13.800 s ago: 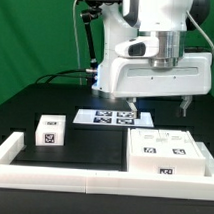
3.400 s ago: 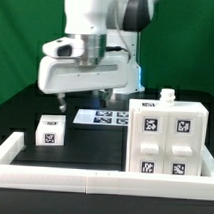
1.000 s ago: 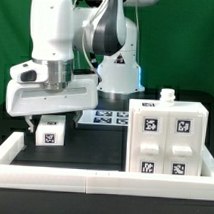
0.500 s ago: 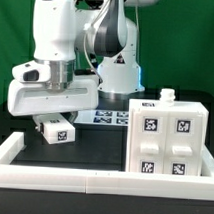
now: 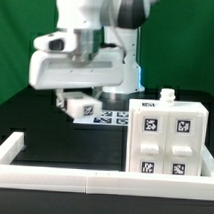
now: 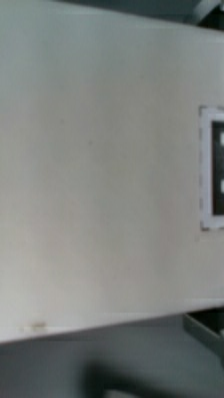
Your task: Assemble cabinet
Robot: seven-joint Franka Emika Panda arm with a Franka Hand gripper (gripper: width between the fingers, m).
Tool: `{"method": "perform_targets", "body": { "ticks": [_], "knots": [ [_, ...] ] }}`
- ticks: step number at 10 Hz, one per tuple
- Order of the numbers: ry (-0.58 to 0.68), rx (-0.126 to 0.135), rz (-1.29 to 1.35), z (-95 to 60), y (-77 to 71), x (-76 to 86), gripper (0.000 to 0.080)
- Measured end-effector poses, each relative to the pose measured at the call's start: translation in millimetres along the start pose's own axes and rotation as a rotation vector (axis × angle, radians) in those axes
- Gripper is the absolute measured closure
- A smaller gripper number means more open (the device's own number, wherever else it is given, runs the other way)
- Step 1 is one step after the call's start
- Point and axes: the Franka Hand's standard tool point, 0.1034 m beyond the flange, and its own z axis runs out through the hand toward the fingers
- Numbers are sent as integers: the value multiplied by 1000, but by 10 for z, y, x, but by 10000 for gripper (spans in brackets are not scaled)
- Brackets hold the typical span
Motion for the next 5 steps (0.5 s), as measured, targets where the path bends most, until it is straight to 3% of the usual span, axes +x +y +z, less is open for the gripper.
{"method": "perform_targets", "body": {
  "ticks": [2, 3, 5],
  "knots": [
    [30, -12, 32, -265, -234, 409, 258],
    [17, 0, 85, -374, -317, 618, 258],
    [-2, 9, 136, -617, -319, 1023, 258]
  ]
}}
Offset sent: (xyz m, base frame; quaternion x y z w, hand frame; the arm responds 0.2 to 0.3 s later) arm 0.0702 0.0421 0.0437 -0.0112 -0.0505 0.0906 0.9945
